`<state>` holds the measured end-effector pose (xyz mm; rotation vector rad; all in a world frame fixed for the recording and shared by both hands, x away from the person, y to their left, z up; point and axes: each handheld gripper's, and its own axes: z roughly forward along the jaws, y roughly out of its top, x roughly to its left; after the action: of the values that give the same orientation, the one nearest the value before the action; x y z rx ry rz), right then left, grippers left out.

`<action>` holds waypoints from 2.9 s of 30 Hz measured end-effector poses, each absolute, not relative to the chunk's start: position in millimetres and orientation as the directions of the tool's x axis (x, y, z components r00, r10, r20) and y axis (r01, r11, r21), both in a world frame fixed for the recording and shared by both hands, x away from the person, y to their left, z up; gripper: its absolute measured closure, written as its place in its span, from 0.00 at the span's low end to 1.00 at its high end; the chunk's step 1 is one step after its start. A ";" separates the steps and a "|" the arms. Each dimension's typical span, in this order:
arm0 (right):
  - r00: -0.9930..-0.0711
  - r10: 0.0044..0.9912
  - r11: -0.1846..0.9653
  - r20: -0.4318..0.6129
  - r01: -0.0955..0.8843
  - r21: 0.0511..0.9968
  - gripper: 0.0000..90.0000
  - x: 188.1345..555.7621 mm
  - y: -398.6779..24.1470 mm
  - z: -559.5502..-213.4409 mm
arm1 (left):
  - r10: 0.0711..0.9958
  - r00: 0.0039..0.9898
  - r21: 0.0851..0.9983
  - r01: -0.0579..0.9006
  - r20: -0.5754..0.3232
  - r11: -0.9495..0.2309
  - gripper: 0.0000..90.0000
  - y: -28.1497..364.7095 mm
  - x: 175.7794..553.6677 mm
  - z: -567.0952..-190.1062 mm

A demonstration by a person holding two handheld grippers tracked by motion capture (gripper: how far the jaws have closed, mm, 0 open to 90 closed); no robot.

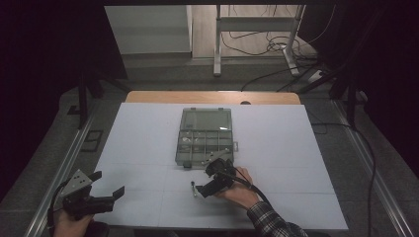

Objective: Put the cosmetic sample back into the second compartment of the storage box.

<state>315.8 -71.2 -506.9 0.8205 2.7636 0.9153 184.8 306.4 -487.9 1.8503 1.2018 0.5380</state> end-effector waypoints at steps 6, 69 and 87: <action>-0.861 0.501 0.664 0.091 0.449 0.598 0.24 314.3 -55.2 -511.2 | 0.892 0.447 0.828 0.527 -0.075 -0.194 0.01 305.3 184.7 -487.8; -0.878 0.477 0.658 0.030 0.380 0.650 0.90 323.3 -74.6 -484.6 | 0.888 0.454 0.825 0.528 -0.071 -0.204 0.02 304.0 185.7 -487.8; -0.845 0.531 0.589 0.065 0.423 0.688 0.90 340.7 -81.5 -471.4 | 0.889 0.451 0.825 0.530 -0.078 -0.196 0.02 304.7 186.3 -488.0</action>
<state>340.7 -81.5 -471.4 0.8061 2.6666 1.0955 186.3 304.7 -488.0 1.8644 1.1992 0.5413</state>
